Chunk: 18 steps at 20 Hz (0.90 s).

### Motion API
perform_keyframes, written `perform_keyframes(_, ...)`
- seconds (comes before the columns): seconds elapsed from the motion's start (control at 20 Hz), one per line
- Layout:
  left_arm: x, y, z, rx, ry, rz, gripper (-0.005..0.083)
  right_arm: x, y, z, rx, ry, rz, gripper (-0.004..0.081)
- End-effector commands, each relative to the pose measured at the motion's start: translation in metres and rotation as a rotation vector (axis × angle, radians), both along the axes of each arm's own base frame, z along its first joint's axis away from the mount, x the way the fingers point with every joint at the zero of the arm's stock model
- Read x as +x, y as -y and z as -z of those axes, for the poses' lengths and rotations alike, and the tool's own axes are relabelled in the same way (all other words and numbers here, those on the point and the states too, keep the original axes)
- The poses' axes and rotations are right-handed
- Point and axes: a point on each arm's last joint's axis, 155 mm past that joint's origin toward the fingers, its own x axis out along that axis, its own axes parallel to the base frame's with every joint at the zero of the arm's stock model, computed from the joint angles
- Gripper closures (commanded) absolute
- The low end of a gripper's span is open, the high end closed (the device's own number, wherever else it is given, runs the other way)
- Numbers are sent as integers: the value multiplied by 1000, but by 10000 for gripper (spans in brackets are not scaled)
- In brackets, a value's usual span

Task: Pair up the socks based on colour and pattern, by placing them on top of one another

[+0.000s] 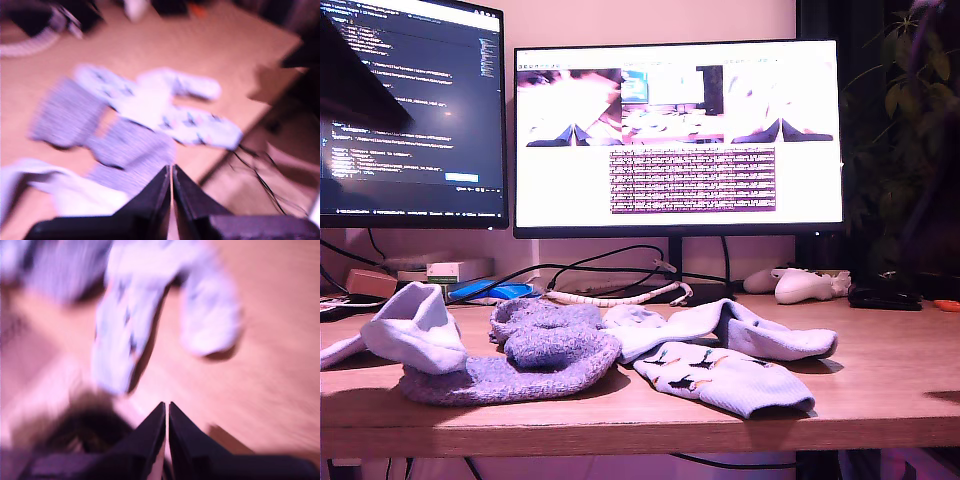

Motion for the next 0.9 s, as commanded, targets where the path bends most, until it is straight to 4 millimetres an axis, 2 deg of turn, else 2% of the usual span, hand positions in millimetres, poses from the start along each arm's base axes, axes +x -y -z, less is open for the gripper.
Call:
perform_keyframes(0.0,0,4,7,3,-15,11,793,-4,-3,16,-79,8,-80,644)
perform_keyframes(0.1,1,5,13,12,-35,15,793,-5,-6,30,-175,32,-171,486)
perform_keyframes(0.2,1,5,16,18,-47,15,793,7,-6,32,-292,134,-251,381)
perform_keyframes(0.4,1,5,16,18,-47,15,793,35,-18,22,-421,353,-393,336)
perform_keyframes(0.6,1,5,16,18,-47,15,793,46,-19,39,-515,399,-504,323)
perform_keyframes(0.85,1,5,16,18,-47,15,793,61,-21,54,-536,400,-501,324)
